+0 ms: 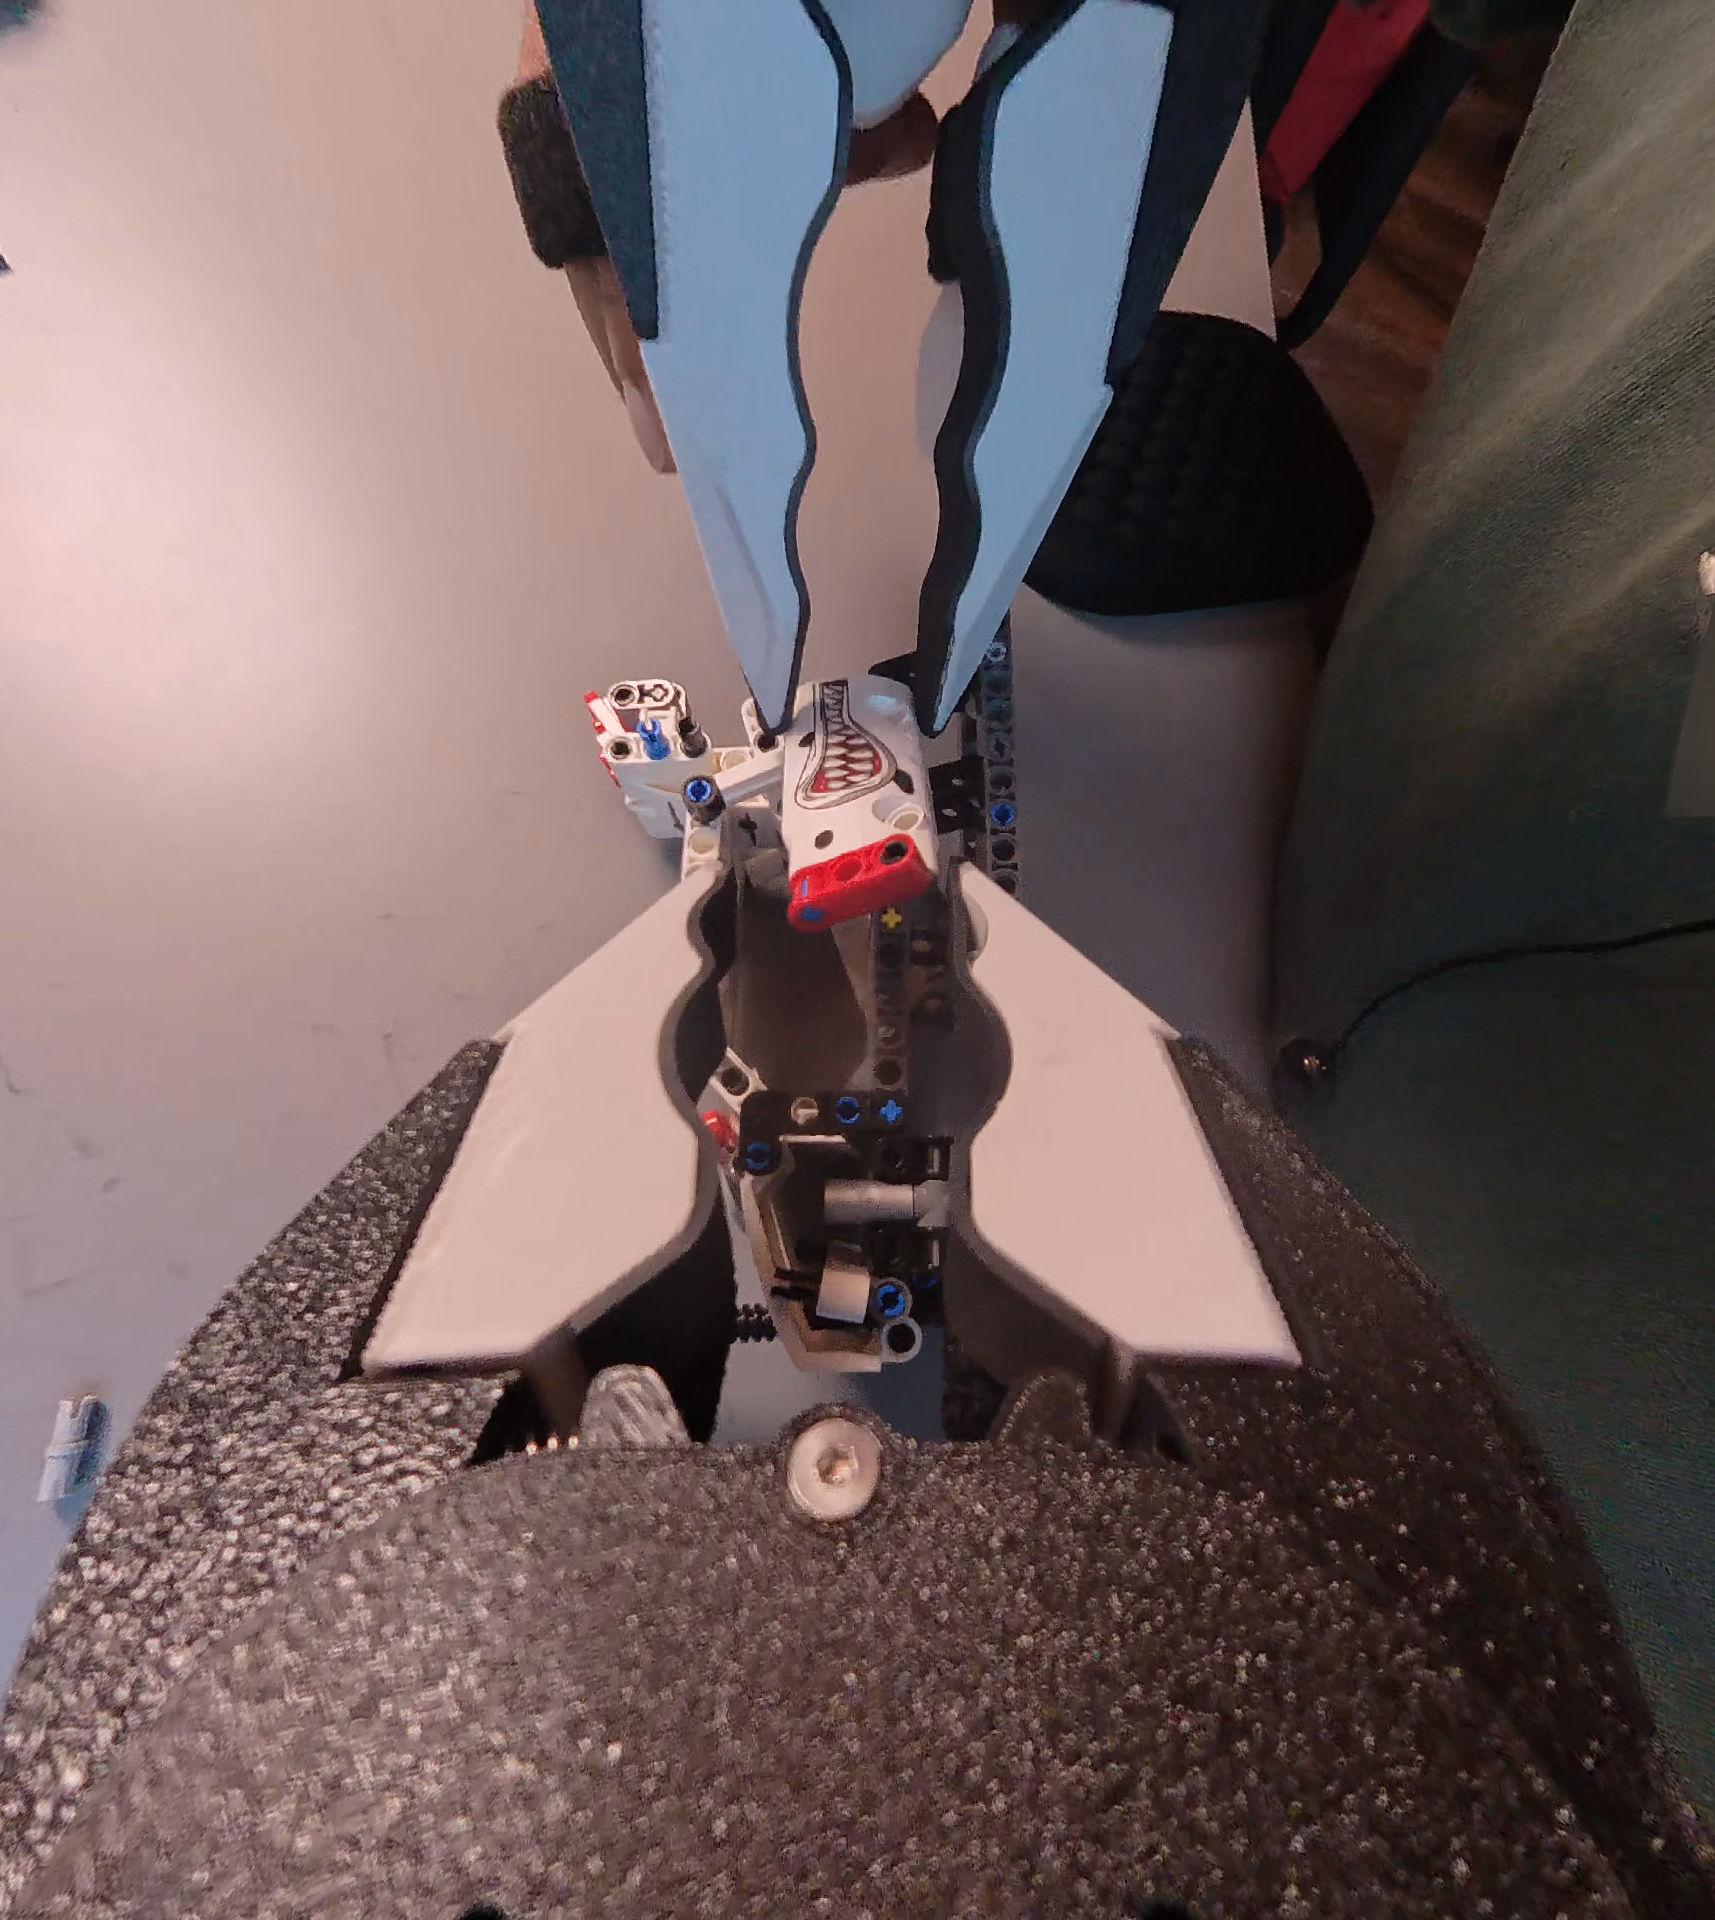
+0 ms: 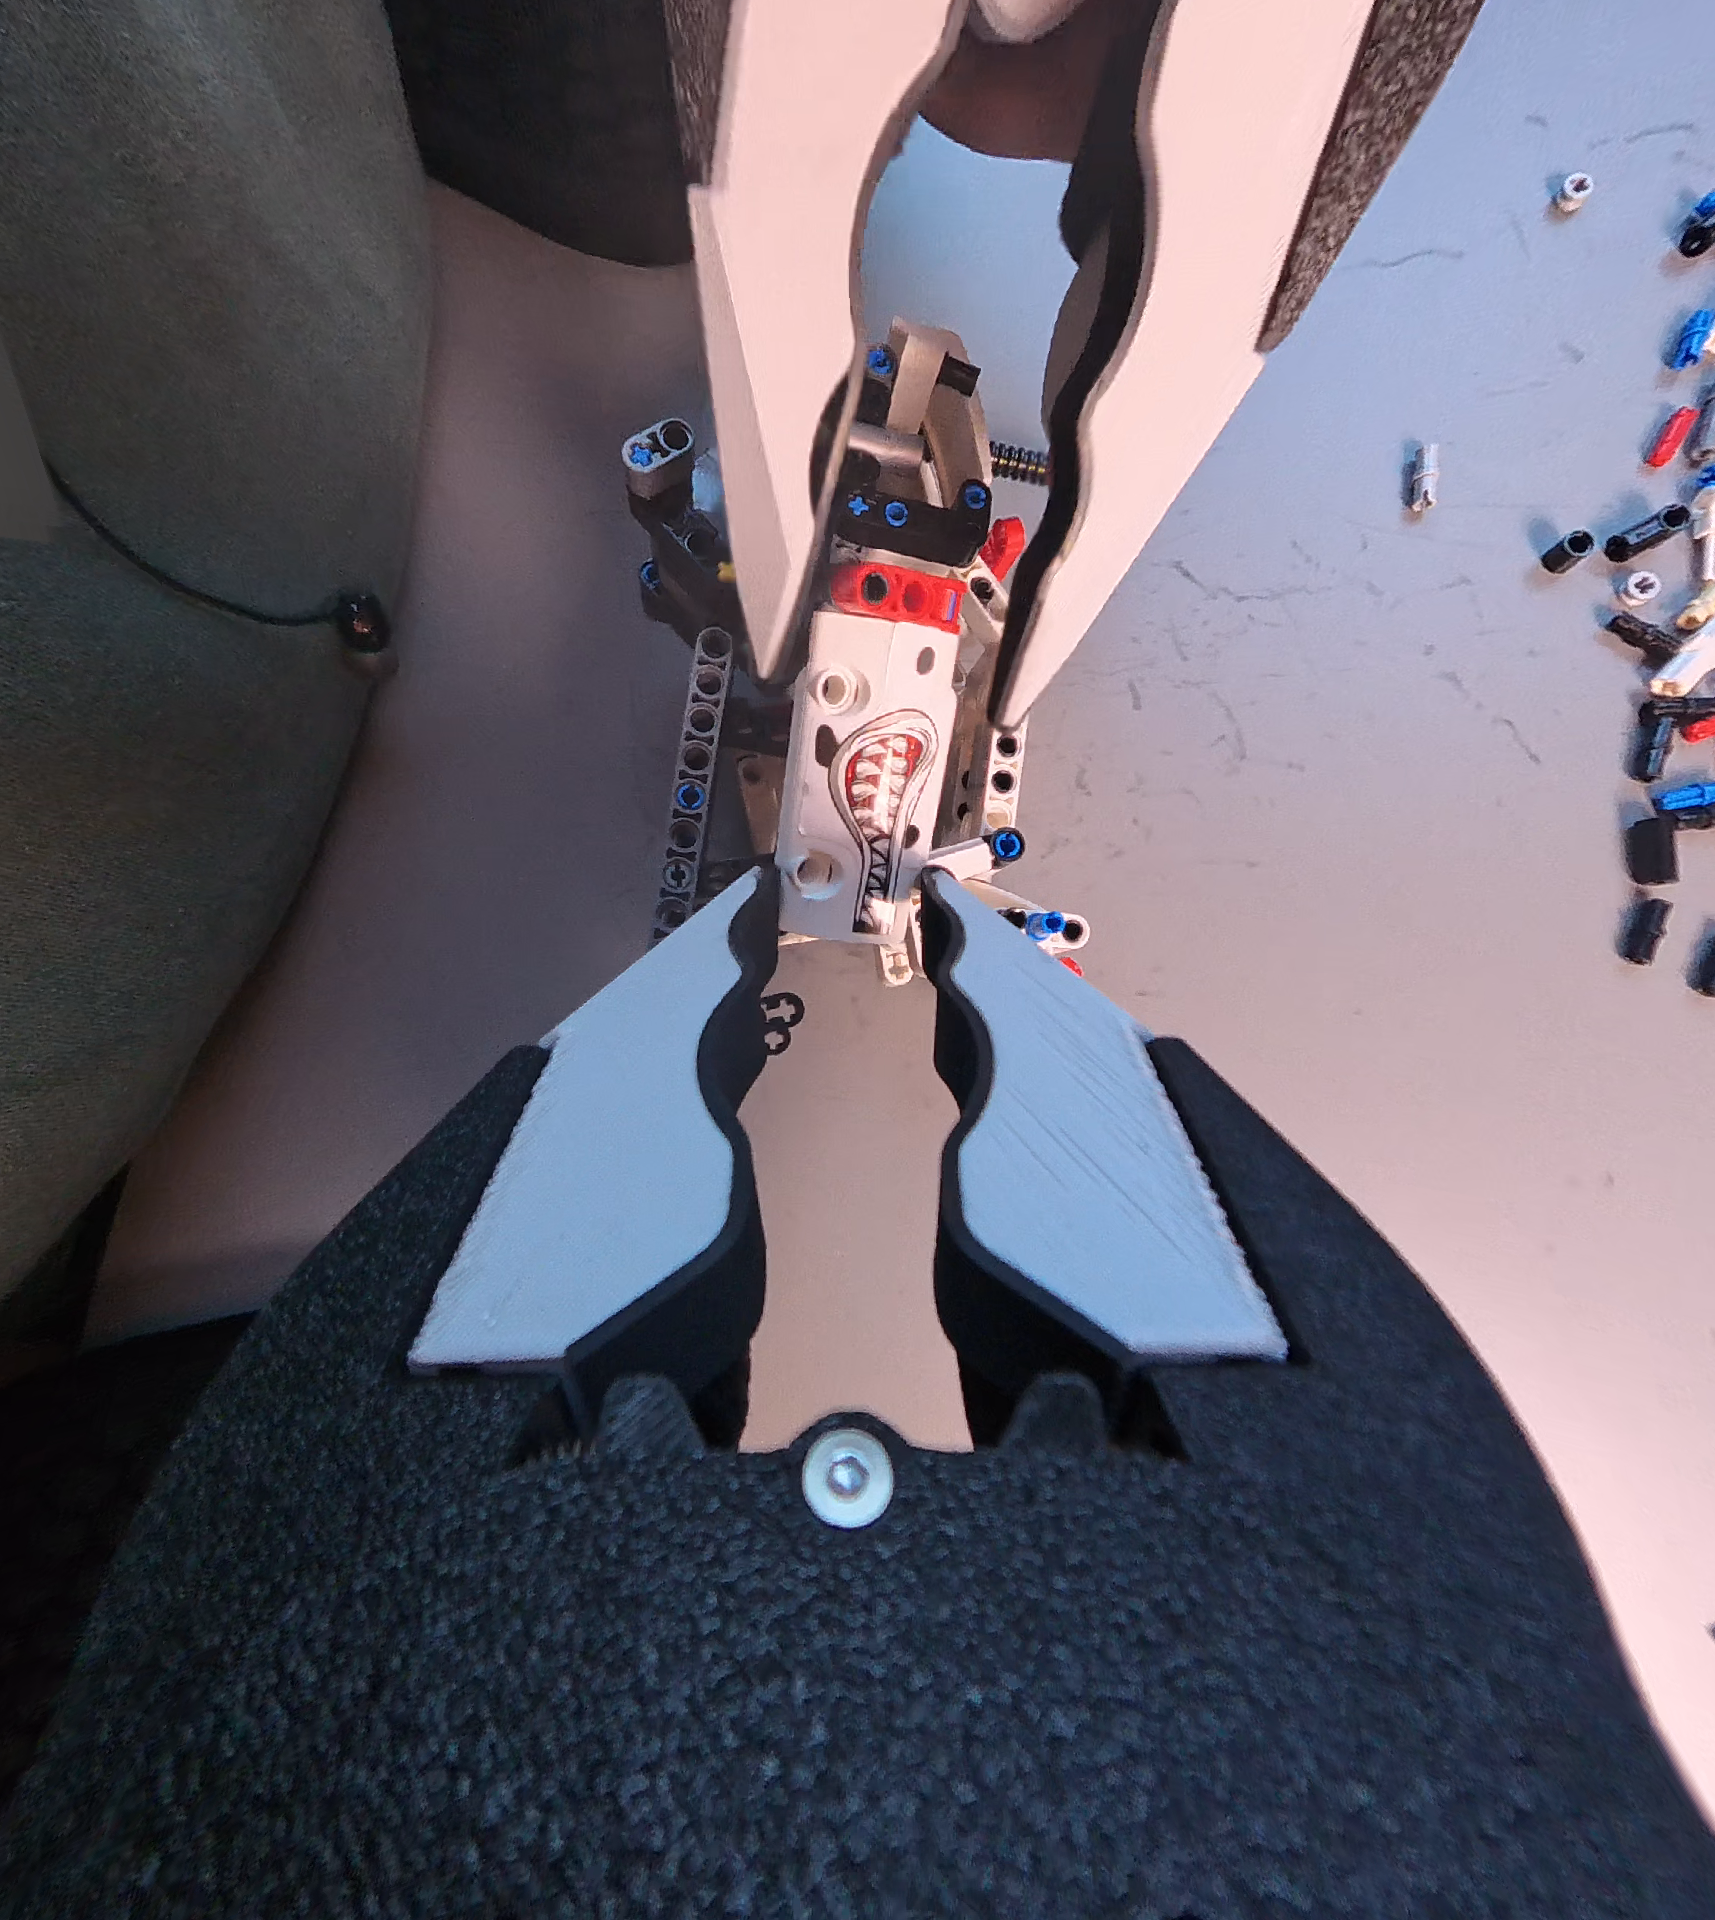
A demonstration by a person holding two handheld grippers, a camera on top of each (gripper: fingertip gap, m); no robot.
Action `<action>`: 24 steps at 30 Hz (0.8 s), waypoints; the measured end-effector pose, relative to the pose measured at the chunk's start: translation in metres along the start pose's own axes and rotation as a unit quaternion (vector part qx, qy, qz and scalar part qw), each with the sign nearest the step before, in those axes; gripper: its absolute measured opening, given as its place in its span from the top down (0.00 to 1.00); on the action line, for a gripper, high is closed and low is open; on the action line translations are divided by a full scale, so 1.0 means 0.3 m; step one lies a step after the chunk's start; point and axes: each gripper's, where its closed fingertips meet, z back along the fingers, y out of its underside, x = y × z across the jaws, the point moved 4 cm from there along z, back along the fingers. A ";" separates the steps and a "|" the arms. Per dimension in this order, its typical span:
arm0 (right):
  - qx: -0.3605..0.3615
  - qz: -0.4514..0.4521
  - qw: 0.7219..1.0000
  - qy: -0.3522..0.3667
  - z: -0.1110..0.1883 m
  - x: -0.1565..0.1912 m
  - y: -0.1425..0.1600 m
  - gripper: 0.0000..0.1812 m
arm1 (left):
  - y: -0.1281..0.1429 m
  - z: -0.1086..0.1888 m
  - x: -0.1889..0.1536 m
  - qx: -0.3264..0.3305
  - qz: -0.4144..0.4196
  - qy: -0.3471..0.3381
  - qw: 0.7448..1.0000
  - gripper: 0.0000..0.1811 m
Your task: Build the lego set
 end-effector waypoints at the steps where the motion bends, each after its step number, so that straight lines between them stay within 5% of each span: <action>1: 0.003 0.000 1.000 0.002 0.000 -0.001 -0.001 0.85 | 0.007 -0.006 -0.003 0.007 0.001 0.005 1.000 0.81; 24: 0.060 0.005 0.998 0.015 -0.002 -0.010 -0.008 0.85 | -0.033 0.046 0.011 -0.026 0.026 0.005 0.999 0.78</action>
